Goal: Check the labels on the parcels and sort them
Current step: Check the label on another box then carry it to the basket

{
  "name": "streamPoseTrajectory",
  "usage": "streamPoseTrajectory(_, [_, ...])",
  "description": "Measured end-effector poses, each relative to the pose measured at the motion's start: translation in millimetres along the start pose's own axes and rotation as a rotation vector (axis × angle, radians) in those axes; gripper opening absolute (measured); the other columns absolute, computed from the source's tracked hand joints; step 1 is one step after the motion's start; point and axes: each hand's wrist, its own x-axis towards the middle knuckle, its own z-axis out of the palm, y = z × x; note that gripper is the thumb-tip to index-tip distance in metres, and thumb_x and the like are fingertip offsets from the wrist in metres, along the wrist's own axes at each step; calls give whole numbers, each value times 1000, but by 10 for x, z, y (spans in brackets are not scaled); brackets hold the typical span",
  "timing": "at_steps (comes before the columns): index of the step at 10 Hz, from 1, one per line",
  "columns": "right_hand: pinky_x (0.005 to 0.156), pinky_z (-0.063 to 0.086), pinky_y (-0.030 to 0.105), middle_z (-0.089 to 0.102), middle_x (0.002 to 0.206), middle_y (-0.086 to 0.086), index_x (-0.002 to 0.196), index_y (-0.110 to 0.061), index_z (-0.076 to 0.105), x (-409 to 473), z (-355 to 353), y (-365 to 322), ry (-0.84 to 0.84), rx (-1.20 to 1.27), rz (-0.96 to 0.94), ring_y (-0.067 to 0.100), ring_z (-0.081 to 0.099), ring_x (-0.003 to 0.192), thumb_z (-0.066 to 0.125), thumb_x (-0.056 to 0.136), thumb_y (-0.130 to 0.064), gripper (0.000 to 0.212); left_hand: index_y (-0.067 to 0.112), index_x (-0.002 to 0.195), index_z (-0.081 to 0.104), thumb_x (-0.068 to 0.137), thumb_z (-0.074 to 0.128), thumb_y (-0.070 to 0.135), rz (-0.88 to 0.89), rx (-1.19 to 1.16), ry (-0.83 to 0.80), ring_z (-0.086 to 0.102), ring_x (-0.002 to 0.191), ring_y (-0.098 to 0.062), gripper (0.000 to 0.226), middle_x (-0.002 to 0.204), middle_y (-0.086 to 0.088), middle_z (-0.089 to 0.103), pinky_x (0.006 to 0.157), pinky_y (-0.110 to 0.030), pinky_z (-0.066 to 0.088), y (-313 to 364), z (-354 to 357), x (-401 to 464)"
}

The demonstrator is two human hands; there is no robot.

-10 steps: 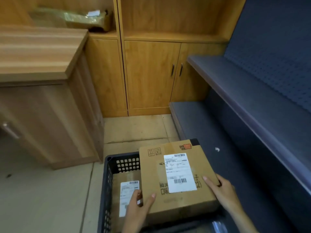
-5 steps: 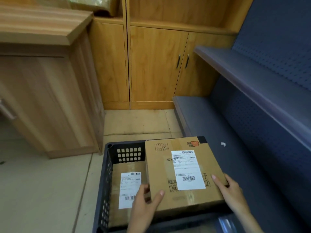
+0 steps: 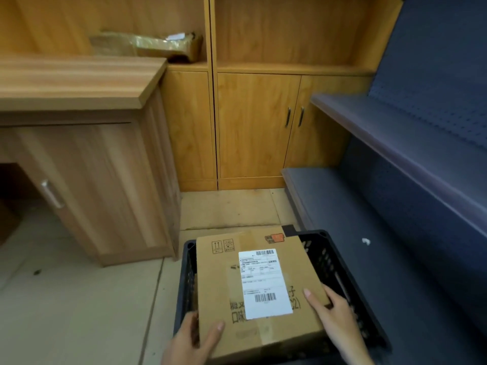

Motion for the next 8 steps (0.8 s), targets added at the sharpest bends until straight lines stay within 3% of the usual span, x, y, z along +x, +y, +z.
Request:
streamPoseTrajectory(1, [71,56,18,77,91,-17,117,-34,69,-50,214,17,-23,16,30,5,72,89,71,89,-47,31,32,128,54,78,69,71,10,94,76,67,107,-13,65,111,12,69,102,-29,52,31,-171,-7])
streamPoseTrajectory(2, [61,47,6,74,98,-21,119,-39,65,-131,346,10,-29,9,42,0,68,91,70,91,-45,28,26,134,54,86,69,60,19,130,116,68,115,-17,60,123,3,72,101,-29,49,-17,-236,27])
streamPoseTrajectory(3, [59,45,3,73,100,-20,118,-36,64,-174,429,18,-40,20,66,-2,65,92,69,93,-41,26,19,130,63,76,80,55,3,90,108,71,108,-12,67,116,5,76,106,-33,52,-115,-287,76])
streamPoseTrajectory(4, [62,44,2,70,104,-21,121,-36,61,-188,487,24,-11,16,60,-5,60,94,67,95,-40,28,21,124,67,74,87,47,-32,47,132,72,99,-8,59,108,7,78,98,-25,52,-140,-287,105])
streamPoseTrajectory(5, [72,46,11,68,110,-18,131,-31,59,-153,541,92,-13,14,71,-1,61,100,66,94,-44,40,19,124,66,72,89,46,-52,0,146,71,99,-14,64,110,5,76,99,-31,53,-150,-265,140])
streamPoseTrajectory(6, [78,49,23,65,115,-15,140,-27,50,-85,513,104,-46,7,90,6,62,103,68,92,-44,54,27,117,65,30,89,77,-32,-125,150,72,100,-21,102,108,9,75,101,-45,54,-207,-286,185])
streamPoseTrajectory(7, [90,51,32,59,126,-13,145,-34,41,-53,445,69,-42,-67,11,11,59,113,70,89,-48,64,27,125,58,53,94,56,27,-98,168,62,118,-25,85,121,4,66,103,-47,50,-129,-260,239])
streamPoseTrajectory(8, [103,45,34,48,142,-18,150,-34,40,61,333,-186,-18,-136,-115,4,48,127,68,91,-48,67,31,135,54,82,83,41,125,45,182,52,122,-14,61,128,11,58,104,-41,46,83,-295,343])
